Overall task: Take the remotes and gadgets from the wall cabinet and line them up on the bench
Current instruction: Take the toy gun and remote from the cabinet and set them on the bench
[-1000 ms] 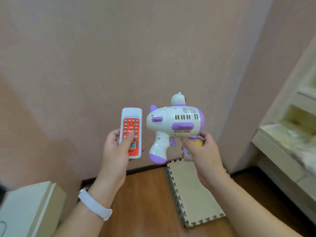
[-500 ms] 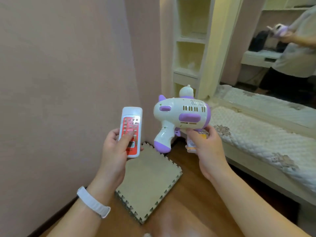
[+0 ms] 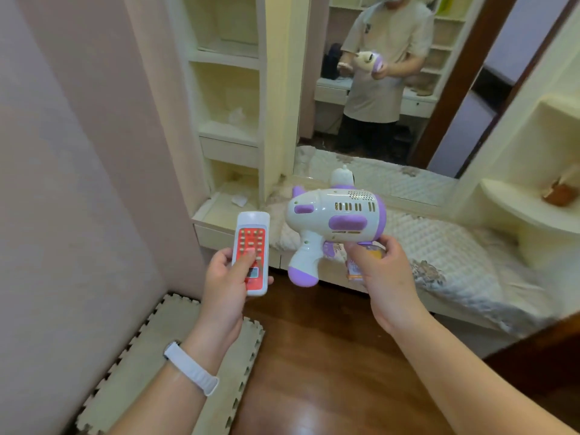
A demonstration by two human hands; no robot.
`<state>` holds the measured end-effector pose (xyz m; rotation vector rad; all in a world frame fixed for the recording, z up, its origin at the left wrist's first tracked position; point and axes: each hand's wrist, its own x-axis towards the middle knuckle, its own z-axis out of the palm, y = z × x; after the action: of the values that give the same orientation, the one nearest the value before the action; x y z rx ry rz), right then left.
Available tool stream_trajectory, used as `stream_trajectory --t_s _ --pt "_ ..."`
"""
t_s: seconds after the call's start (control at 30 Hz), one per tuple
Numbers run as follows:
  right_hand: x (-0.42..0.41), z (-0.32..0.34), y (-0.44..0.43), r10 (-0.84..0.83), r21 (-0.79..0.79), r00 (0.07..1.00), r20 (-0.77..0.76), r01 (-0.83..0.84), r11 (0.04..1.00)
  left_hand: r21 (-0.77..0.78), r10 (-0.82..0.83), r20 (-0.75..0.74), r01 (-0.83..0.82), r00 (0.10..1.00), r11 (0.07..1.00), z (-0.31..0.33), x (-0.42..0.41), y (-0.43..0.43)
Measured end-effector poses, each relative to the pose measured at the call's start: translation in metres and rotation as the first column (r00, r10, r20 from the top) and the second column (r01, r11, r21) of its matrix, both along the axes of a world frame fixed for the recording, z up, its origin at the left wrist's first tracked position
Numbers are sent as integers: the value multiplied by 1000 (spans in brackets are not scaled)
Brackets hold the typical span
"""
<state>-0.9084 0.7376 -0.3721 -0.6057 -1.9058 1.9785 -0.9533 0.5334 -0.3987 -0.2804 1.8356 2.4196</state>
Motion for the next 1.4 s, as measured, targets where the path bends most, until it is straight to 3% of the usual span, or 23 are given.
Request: stream_trajectory --t_s 0.4,0.97,1.27,1.4 --pt "-89 -13 43 -127 11 991 53 126 992 21 -125 26 125 992 992 -19 -123 55" --pt "-294 -70 201 -47 -153 991 123 66 986 -305 -15 66 35 998 952 -50 -309 199" --pt "-353 -130 233 -61 -175 964 258 109 979 -332 -7 196 73 981 940 -97 -373 226" --pt "-376 -154 233 -98 -113 949 298 137 984 -347 -54 208 125 977 929 -125 -411 236"
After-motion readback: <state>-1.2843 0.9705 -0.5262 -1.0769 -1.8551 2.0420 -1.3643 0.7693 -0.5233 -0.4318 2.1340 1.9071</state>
